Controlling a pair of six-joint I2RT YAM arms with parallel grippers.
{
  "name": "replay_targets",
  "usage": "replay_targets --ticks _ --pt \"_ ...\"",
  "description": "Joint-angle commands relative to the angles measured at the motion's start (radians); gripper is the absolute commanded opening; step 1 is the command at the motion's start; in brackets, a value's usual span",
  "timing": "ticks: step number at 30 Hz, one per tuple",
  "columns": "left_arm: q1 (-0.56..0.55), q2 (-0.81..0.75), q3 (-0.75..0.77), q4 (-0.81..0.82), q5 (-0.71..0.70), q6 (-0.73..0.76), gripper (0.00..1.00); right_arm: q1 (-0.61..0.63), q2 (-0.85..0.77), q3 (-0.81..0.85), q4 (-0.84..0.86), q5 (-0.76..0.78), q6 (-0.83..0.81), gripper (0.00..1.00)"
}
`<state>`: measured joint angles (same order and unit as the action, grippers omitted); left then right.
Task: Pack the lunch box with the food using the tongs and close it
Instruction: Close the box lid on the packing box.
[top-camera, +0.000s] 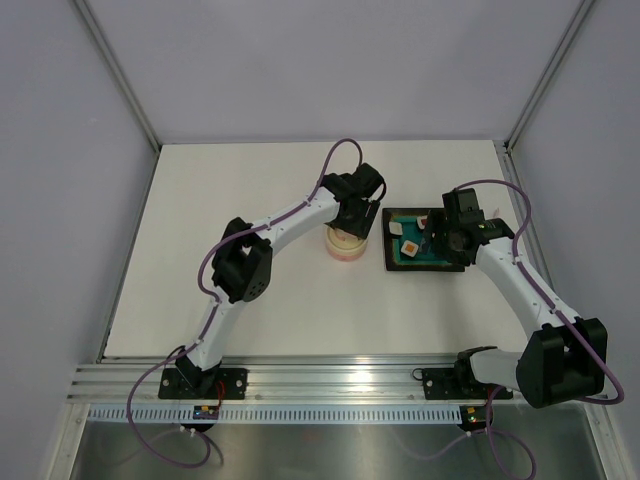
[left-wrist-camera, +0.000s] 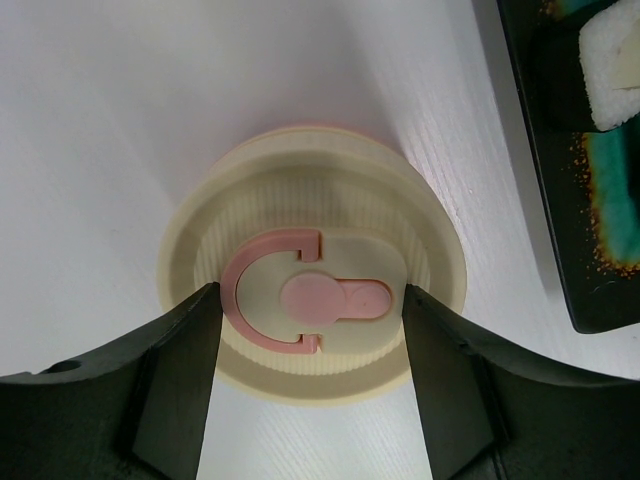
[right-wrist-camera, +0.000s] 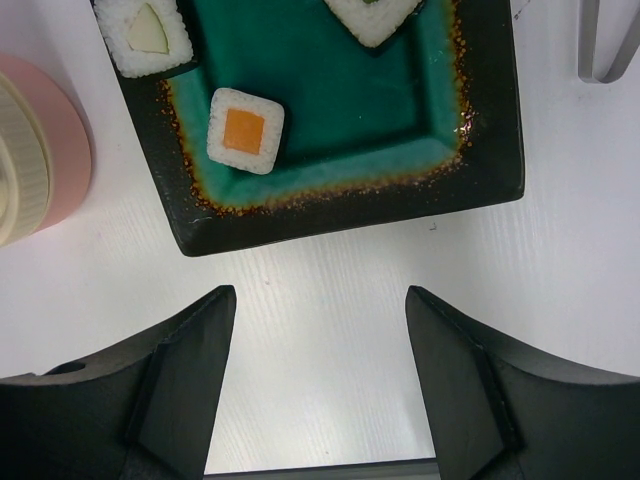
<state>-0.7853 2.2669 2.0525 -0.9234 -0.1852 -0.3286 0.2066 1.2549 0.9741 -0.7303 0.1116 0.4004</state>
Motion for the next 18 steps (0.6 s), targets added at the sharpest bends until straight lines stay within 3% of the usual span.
replay_targets --ticks 1,5,15,18 --pt "0.006 0.008 0.008 0.023 0.026 0.010 0.67 -0.001 -0.002 0.025 0.015 -0.007 0.006 0.77" --pt "0.008 -0.036 -0.038 0.081 0.032 0.008 0.69 -0.001 0.005 0.029 0.020 -0.018 0.008 0.76" --pt "0.008 -0.129 -0.080 0.130 0.027 0.025 0.89 -0.001 0.011 0.043 0.022 -0.029 0.005 0.76" --pt "0.006 -0.165 -0.084 0.135 0.021 0.031 0.90 0.001 0.012 0.043 0.042 -0.072 0.014 0.76"
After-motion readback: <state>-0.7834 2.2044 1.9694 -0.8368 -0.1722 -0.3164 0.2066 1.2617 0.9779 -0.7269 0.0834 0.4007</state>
